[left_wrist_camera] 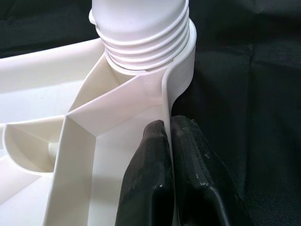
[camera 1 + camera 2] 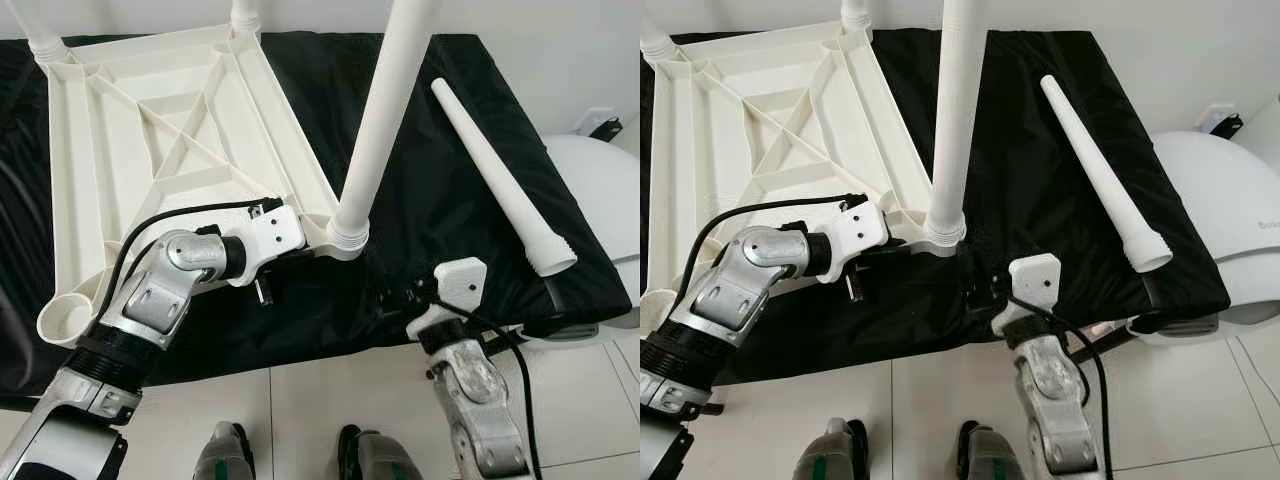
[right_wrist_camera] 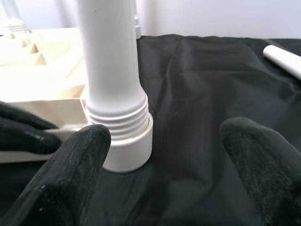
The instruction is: Building children table
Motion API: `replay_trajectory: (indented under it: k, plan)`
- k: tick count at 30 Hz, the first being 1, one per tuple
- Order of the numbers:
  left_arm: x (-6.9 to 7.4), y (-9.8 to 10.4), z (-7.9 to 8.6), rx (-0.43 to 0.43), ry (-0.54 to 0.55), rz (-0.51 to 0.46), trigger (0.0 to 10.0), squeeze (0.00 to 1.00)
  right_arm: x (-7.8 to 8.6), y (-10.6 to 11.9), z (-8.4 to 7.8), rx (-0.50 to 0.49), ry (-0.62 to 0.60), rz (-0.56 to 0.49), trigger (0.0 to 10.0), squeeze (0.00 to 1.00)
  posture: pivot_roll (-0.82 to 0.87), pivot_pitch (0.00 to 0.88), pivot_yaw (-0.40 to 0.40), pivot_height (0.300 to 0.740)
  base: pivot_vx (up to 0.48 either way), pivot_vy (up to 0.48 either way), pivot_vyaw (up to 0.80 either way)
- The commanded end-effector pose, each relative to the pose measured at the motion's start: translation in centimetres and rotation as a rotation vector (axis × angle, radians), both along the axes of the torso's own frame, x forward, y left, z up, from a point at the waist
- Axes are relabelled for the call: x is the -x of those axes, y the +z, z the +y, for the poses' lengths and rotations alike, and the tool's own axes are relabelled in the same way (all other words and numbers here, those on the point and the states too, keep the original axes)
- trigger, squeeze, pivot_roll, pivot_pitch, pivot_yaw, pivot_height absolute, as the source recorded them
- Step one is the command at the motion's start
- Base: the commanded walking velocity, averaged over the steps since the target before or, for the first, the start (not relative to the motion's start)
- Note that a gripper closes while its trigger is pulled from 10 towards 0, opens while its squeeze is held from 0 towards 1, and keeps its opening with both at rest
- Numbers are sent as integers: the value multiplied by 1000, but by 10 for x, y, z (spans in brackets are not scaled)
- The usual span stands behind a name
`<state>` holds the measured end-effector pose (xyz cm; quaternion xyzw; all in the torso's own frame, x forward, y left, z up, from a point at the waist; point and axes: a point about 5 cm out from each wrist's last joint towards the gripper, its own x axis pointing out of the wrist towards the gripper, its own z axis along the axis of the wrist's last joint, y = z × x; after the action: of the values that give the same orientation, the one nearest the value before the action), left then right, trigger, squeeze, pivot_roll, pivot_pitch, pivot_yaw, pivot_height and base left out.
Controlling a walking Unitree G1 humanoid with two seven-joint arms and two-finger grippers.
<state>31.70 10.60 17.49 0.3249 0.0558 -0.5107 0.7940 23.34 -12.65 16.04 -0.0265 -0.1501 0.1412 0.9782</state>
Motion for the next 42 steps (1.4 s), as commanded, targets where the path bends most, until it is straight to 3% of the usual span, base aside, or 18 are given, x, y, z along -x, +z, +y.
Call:
replay_trajectory:
  k: [1,3,4,5,21,22,23,29,34,39,42]
  plan:
    - [6,-44,15,-108,59,166,10000,0,5,-1,2,-2,57,10,10000,0,70,210,-14,740,0,0,0]
    - [6,-44,14,-104,58,168,10000,0,6,0,3,4,76,5,10000,0,70,208,-16,740,0,0,0]
    - [5,-43,14,-99,60,168,10000,302,7,1,5,4,98,1,10000,0,69,207,-15,740,0,0,0]
    - [5,-43,14,-95,61,170,10000,1000,8,2,6,2,113,0,10000,0,70,207,-15,740,0,0,0]
    - [4,-34,21,-89,60,152,10000,1000,6,-3,7,8,201,28,10000,0,79,204,-13,740,0,0,0]
    - [5,-31,23,-90,59,147,10000,345,6,-3,7,12,216,30,10000,0,79,204,-13,740,0,0,0]
    - [4,-26,26,-84,63,139,10000,0,5,-4,7,14,227,36,10000,0,82,206,-14,740,0,0,0]
    - [7,-16,32,-56,66,135,10000,0,3,-8,4,27,253,48,10000,0,86,209,-17,740,0,0,0]
    - [17,-3,41,-9,42,139,10000,0,0,-12,2,34,296,64,10000,0,95,213,-18,740,0,0,0]
    - [17,9,49,13,79,104,10000,0,-1,-13,7,31,371,67,10000,0,99,213,-17,740,0,0,0]
    - [14,26,58,55,144,46,10000,0,-4,-11,10,32,415,61,10000,0,106,214,-19,740,0,0,0]
